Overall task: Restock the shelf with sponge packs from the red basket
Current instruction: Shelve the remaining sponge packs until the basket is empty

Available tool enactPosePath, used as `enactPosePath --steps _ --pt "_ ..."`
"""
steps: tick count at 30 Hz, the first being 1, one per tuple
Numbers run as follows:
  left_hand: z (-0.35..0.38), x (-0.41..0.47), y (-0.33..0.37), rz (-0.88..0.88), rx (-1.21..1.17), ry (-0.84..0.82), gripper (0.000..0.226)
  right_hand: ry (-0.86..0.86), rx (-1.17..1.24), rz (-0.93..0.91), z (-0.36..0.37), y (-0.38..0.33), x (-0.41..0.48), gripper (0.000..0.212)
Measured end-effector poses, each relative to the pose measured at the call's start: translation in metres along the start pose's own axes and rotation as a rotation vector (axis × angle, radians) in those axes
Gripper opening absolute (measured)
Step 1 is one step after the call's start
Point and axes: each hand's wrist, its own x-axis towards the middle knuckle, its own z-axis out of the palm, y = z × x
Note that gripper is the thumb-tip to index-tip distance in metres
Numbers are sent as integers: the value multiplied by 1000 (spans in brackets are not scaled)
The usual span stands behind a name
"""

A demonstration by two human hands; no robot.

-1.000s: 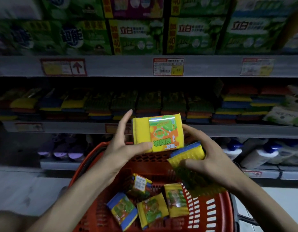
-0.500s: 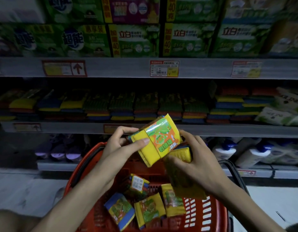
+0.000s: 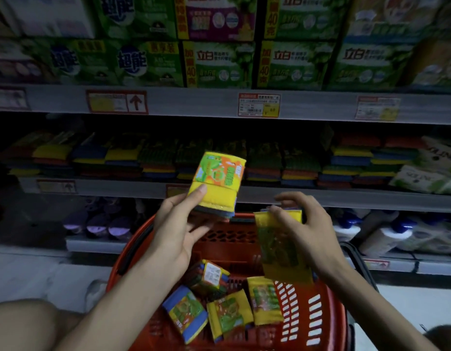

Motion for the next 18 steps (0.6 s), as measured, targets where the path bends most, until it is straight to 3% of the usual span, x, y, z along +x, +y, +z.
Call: enactPosePath --steps 2,7,12,18 --pt "2 -4 3 10 -39 23 29 -12 6 -24 0 -6 -1 30" --pt "10 -10 6 38 -30 32 31 -50 18 -123 2 -23 -5 30" --pt "27 -6 9 102 -12 29 35 -217 -38 -237 -11 -43 -12 51" --pt "36 1 6 184 67 4 33 -360 -29 -239 -24 -52 -16 70"
